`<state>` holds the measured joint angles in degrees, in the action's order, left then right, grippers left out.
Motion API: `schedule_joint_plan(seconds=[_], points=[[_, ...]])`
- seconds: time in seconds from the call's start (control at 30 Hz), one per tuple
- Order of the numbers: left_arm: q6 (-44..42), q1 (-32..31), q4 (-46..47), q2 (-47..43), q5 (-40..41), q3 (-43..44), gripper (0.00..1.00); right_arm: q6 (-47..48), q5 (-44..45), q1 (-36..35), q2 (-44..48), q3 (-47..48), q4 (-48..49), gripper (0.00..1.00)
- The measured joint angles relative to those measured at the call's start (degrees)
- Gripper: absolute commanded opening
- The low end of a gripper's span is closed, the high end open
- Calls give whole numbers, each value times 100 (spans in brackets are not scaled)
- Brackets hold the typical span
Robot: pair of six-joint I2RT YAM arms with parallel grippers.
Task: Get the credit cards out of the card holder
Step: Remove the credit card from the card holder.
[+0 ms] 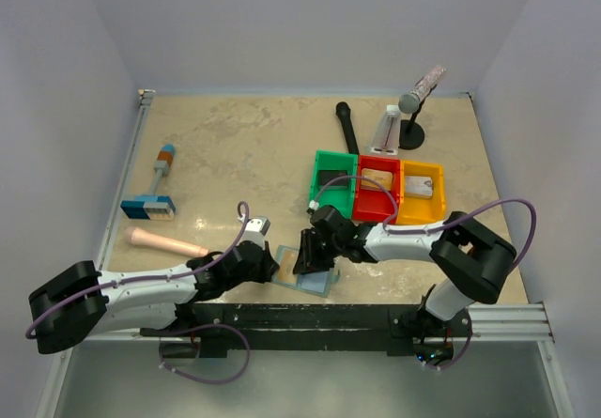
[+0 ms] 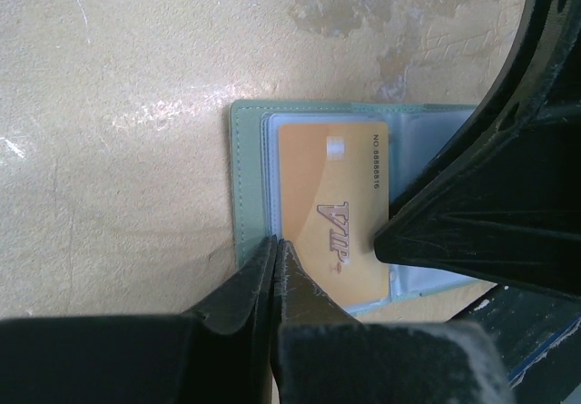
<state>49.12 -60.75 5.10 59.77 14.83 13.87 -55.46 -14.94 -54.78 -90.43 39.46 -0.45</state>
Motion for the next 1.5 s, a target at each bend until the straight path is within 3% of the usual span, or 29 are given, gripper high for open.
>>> schedule_joint_plan(seconds=[0.83, 1.5], points=[[138, 0, -144, -195, 63, -70, 0, -85, -109, 122, 273, -348, 822, 28], [136, 0, -229, -282, 90, -111, 0, -87, -109, 160, 173, -348, 855, 31]])
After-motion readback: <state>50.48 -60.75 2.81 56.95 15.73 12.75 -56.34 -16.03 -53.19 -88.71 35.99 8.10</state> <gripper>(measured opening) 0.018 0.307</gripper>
